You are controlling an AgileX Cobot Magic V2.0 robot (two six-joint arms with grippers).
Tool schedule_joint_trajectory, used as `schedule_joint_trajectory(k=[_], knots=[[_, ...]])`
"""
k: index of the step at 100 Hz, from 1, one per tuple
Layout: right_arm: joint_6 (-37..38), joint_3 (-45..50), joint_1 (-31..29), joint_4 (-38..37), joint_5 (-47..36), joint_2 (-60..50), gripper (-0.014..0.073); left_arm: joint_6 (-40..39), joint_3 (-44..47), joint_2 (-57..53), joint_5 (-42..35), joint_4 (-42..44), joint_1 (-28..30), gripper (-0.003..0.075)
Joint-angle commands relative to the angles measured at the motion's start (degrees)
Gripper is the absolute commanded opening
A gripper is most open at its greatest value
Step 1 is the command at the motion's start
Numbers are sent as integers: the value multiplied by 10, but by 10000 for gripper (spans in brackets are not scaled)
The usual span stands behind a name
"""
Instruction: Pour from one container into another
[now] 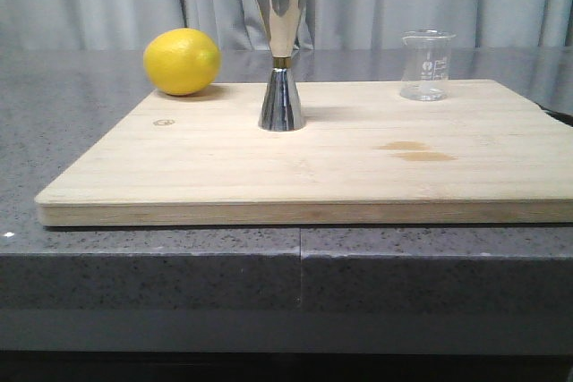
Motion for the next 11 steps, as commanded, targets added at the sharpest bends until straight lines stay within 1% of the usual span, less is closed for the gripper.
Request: schedule_joint_trajectory(k=[1, 11], knots=[[1, 15, -3, -2, -48, -12, -69, -1, 12, -14, -42, -5, 2, -21], [1, 15, -3, -2, -48, -12, -69, -1, 12, -14, -42, -5, 2, -21]])
